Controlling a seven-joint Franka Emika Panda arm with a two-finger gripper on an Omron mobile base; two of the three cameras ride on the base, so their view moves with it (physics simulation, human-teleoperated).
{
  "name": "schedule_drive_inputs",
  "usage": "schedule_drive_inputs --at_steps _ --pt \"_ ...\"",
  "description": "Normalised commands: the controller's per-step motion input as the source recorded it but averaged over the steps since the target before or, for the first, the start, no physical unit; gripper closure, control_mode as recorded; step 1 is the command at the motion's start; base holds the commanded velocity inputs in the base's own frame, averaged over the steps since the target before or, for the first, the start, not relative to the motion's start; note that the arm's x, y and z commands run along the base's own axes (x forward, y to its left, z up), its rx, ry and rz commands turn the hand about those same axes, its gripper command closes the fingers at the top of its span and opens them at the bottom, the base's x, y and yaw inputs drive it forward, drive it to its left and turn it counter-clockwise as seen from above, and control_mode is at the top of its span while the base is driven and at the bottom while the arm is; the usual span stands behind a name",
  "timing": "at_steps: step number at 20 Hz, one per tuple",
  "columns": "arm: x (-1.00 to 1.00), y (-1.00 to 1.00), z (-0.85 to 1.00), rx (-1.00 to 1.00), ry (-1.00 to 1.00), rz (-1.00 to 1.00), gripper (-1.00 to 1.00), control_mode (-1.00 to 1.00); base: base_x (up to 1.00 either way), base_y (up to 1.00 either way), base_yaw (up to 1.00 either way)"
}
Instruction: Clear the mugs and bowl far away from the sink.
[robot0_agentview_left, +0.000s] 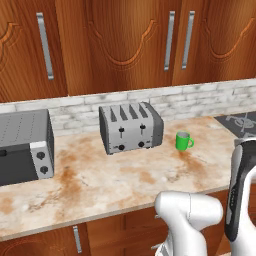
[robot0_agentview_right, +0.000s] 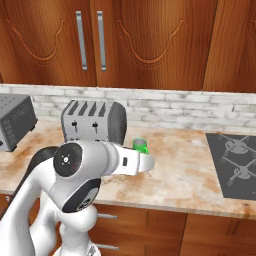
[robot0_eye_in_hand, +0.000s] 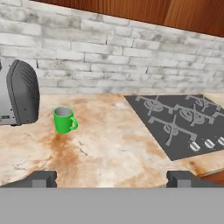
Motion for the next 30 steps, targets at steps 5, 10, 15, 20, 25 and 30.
schedule_drive_inputs --at_steps 5,10,15,20,25,30 --pt "-0.29 0.43 0.38 0.00 0.05 -0.05 -1.00 -1.00 0.00 0.00 0.00" --pt "-0.34 0.38 0.39 0.00 0.08 -0.03 -1.00 -1.00 0.00 0.00 0.00" --pt "-0.56 0.24 0.07 0.05 0.07 0.00 -1.00 -1.00 0.00 0.00 0.00" --pt "-0.35 0.32 0.00 0.10 0.01 0.00 -1.00 -1.00 0.00 0.00 0.00" --pt "0.00 0.29 0.00 0.09 -0.02 0.12 -1.00 -1.00 0.00 0.00 0.00" --pt "0.00 0.22 0.00 0.12 -0.05 0.26 -1.00 -1.00 0.00 0.00 0.00"
